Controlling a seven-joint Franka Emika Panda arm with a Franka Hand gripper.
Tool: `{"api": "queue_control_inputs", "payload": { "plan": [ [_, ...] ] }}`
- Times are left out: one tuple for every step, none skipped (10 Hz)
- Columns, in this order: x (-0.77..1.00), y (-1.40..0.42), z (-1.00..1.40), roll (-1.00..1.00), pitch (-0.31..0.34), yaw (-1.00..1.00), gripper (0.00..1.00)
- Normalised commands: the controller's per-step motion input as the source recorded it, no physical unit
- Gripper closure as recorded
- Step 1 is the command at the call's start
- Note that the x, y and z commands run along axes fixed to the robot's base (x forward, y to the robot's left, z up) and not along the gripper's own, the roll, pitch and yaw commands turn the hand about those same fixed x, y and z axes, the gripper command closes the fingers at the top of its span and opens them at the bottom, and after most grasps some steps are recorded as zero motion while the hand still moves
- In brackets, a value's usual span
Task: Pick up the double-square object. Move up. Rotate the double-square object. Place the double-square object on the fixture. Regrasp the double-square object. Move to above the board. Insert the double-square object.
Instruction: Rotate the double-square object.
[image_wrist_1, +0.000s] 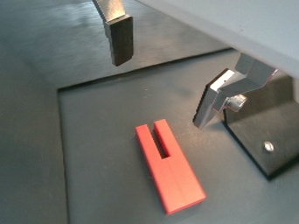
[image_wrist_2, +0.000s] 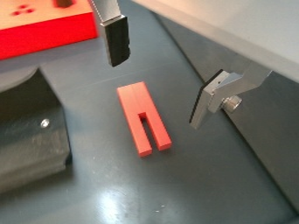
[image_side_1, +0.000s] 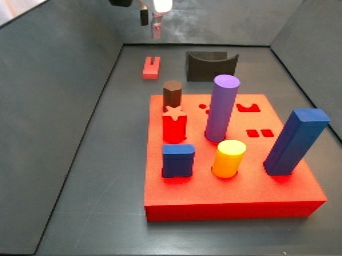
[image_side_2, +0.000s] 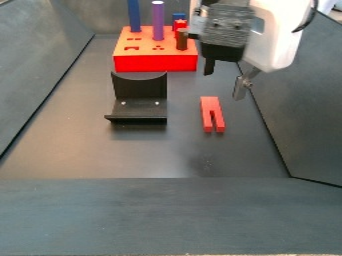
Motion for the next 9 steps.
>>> {"api": "queue_control_inputs", "payload": {
  "plan": [
    [0.04, 0.0, -0.03, 0.0, -0.016, 1.0, 0.0],
    [0.04, 0.0, -0.03, 0.0, -0.016, 1.0, 0.0],
    [0.04, 0.0, -0.03, 0.0, -0.018, 1.0, 0.0],
    [0.04, 0.0, -0.03, 0.0, -0.019, 1.0, 0.0],
    [0.04, 0.0, -0.03, 0.0, -0.021, 1.0, 0.0],
    [0.04, 0.0, -0.03, 0.0, -0.022, 1.0, 0.0],
    [0.04, 0.0, -0.03, 0.0, -0.025, 1.0, 0.0],
    [0.04, 0.0, -0.03, 0.0, -0.027, 1.0, 0.0],
    [0.04, 0.0, -0.03, 0.0, -0.031, 1.0, 0.0]
  ]
}}
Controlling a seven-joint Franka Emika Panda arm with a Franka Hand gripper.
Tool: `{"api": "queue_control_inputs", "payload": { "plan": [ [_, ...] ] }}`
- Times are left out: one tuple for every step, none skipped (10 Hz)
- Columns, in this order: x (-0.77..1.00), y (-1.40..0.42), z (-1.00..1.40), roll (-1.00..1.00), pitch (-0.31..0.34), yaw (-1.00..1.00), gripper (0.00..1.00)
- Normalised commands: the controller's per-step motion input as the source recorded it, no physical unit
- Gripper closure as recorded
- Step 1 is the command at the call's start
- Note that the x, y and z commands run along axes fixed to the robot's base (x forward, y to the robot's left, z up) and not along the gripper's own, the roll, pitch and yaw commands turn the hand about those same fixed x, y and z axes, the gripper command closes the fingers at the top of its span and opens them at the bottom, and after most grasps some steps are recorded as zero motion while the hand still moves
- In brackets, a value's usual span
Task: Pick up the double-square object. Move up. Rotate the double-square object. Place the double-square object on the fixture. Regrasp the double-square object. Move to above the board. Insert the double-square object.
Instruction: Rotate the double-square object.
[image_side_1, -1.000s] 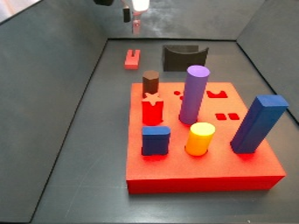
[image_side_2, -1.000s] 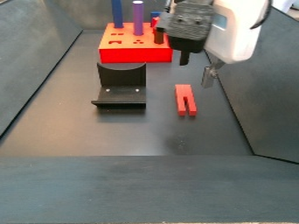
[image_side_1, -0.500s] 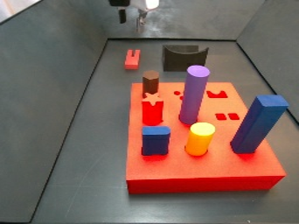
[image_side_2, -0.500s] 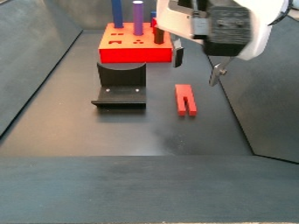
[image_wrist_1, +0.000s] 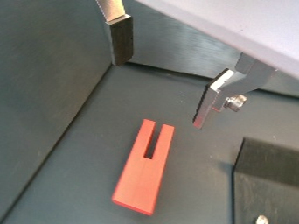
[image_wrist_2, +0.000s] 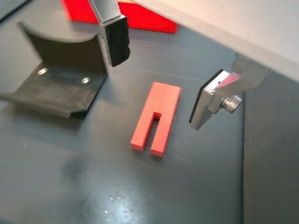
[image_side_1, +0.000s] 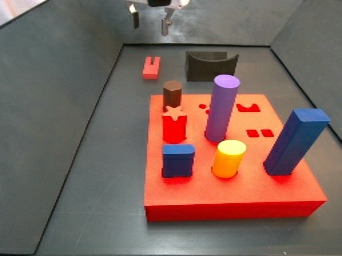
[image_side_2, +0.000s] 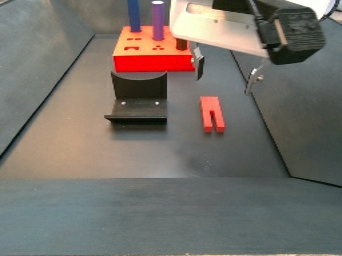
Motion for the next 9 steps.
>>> {"api": "queue_control_inputs", "payload": {
  "plan": [
    [0.04, 0.0, -0.03, 0.01, -0.035, 1.0, 0.0],
    [0.04, 0.0, -0.03, 0.01, -0.042, 1.0, 0.0],
    [0.04, 0.0, -0.03, 0.01, -0.049, 1.0, 0.0],
    [0.04, 0.0, -0.03, 0.01, -0.065, 1.0, 0.0],
    [0.04, 0.0, -0.03, 0.01, -0.069, 0.9, 0.0],
    [0.03, 0.0, -0.03, 0.01, -0.068, 0.56, 0.0],
    [0.03, 0.0, -0.03, 0.01, -0.067, 0.36, 0.0],
    [0.03, 0.0, -0.03, 0.01, -0.066, 0.23, 0.0],
    [0.0, 0.0, -1.0, 0.0, 0.0, 0.0, 0.0]
  ]
}}
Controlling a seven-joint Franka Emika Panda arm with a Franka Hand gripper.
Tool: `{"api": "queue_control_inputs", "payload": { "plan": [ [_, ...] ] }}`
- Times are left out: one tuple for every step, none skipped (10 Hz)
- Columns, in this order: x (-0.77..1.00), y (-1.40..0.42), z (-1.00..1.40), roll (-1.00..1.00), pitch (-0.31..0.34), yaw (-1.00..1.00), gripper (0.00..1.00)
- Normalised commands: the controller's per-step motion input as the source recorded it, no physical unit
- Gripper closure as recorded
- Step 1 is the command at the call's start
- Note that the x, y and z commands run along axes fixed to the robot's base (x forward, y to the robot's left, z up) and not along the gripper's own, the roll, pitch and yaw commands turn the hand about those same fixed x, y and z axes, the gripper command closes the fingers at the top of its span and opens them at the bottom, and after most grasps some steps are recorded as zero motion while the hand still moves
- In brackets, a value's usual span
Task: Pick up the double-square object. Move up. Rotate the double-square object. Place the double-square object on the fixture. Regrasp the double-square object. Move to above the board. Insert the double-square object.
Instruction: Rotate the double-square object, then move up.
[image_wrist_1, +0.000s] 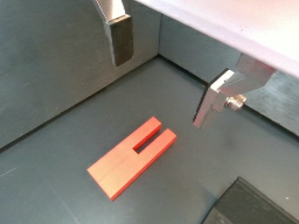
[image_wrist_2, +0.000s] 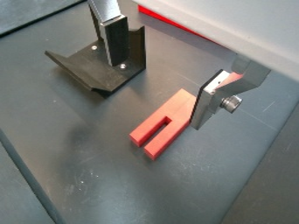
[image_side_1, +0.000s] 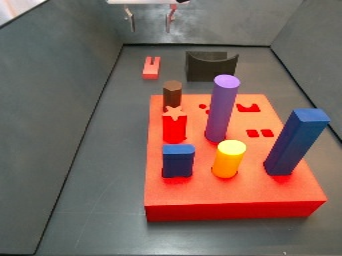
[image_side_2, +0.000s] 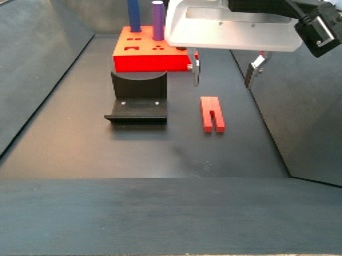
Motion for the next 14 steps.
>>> {"api": "queue_control_inputs", "payload": {
  "plan": [
    [0.01, 0.0, -1.0, 0.0, -0.007, -0.03, 0.0],
    [0.02, 0.0, -1.0, 0.0, -0.025, -0.03, 0.0],
    [0.02, 0.0, -1.0, 0.0, -0.031, -0.02, 0.0],
    [0.03, 0.01, -1.0, -0.01, -0.032, -0.02, 0.0],
    [0.04, 0.01, -1.0, -0.01, -0.028, -0.01, 0.0],
    [0.05, 0.01, -1.0, -0.02, -0.029, 0.0, 0.0],
    [0.05, 0.01, -0.84, -0.03, -0.029, 0.01, 0.0],
    [0.05, 0.0, -0.75, -0.03, -0.031, 0.01, 0.0],
    [0.04, 0.0, -0.58, -0.03, -0.037, 0.02, 0.0],
    [0.04, 0.0, -0.46, -0.04, -0.043, 0.02, 0.0],
    [0.04, 0.0, -0.3, -0.04, -0.045, 0.03, 0.0],
    [0.04, 0.0, -0.19, -0.04, -0.045, 0.03, 0.0],
    [0.0, 0.0, 0.0, 0.0, 0.0, 0.0, 1.0],
    [0.0, 0.0, 0.83, 0.0, 0.0, 0.0, 1.0]
  ]
}}
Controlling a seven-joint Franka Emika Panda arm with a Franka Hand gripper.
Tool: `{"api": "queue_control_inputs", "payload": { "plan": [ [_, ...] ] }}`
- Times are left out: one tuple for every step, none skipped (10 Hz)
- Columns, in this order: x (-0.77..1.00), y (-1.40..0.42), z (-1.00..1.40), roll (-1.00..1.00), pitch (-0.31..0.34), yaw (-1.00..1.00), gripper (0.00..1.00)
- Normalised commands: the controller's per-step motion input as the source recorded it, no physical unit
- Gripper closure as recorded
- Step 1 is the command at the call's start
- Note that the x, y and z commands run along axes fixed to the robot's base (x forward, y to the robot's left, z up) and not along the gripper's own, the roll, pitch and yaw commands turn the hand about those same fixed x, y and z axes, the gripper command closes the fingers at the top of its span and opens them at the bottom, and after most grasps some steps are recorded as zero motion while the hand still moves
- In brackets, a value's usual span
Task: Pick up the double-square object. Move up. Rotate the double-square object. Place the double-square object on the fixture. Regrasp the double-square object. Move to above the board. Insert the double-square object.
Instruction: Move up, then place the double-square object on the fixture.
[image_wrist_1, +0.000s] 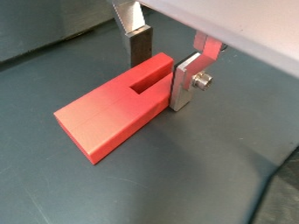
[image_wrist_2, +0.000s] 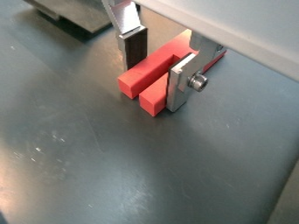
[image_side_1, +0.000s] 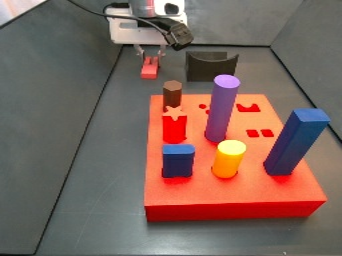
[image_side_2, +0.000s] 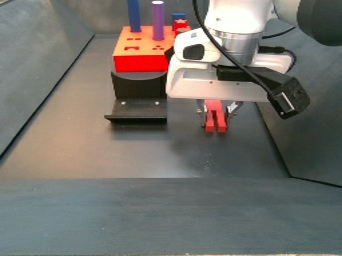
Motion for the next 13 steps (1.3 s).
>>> {"api": "queue_control_inputs", "payload": {
  "plan": [
    [-0.01, 0.0, 0.81, 0.0, 0.011, 0.0, 1.0],
    [-0.03, 0.0, 0.72, 0.0, 0.028, 0.0, 1.0],
    [-0.02, 0.0, 0.59, 0.0, 0.042, -0.01, 1.0],
    [-0.01, 0.01, 0.4, 0.01, 0.054, -0.01, 1.0],
    [-0.01, 0.01, 0.25, 0.01, 0.053, -0.01, 1.0],
    [0.0, 0.0, 1.0, 0.0, 0.0, 0.0, 1.0],
    [0.0, 0.0, 1.0, 0.0, 0.001, 0.0, 1.0],
    [-0.01, 0.0, 1.0, 0.0, 0.02, 0.0, 1.0],
    [-0.01, 0.0, 1.0, 0.01, 0.028, -0.01, 1.0],
    [-0.02, 0.01, 1.0, 0.01, 0.037, -0.01, 1.0],
    [-0.02, 0.01, 1.0, 0.02, 0.041, -0.02, 1.0],
    [-0.02, 0.01, 1.0, 0.02, 0.042, -0.02, 1.0],
    [-0.03, 0.01, 1.0, 0.03, 0.046, -0.02, 1.0]
  ]
}}
